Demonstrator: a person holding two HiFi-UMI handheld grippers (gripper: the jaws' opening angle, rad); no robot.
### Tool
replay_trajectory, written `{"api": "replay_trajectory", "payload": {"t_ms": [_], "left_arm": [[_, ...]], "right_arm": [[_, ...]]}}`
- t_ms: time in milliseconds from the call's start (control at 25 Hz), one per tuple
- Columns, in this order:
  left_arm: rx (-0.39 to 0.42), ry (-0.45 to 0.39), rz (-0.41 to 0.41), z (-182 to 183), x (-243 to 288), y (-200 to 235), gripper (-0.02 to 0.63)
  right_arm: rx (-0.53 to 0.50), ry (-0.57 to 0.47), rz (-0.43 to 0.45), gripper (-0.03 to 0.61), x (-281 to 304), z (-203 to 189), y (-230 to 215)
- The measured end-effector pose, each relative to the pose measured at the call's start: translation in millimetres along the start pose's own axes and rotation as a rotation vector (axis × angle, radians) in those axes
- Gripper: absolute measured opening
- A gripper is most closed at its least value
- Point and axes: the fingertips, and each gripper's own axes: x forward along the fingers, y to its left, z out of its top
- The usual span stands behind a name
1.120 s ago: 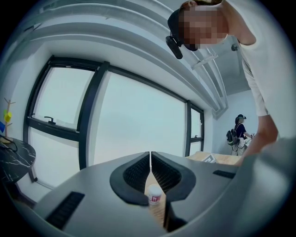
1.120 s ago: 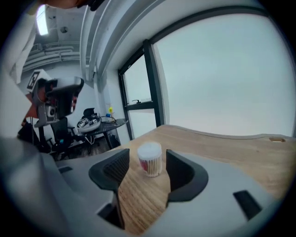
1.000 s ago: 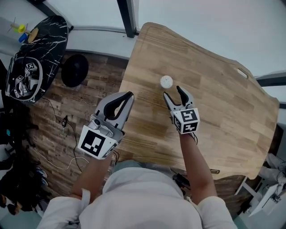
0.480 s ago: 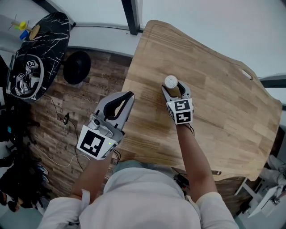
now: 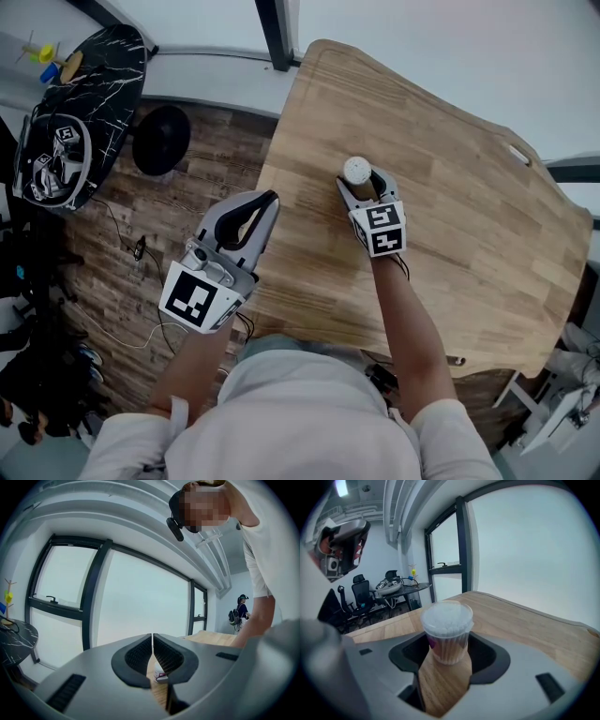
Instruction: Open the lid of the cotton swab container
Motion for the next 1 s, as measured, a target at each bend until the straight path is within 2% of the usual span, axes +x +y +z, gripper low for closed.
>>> {"api": "replay_trajectory", "payload": {"t_ms": [320, 720, 1000], "left_arm": [[0.013, -0.008, -0.051, 8.0, 5.4, -11.2, 0.020], [0.043, -0.023, -0.119, 23.1, 6.3, -51.5, 0.020], [0.094, -0.032, -0.174, 39.0, 1.3, -87.6, 0.020]], "right_arm": [[0.033, -0.084, 0.161, 0.259, -41.5, 24.8, 18.3], [0.007, -0.155, 0.252, 0.259, -120.4, 51.6, 30.9], [-0.019, -0.129, 0.371, 0.259, -178.8, 63.6, 53.6]]}}
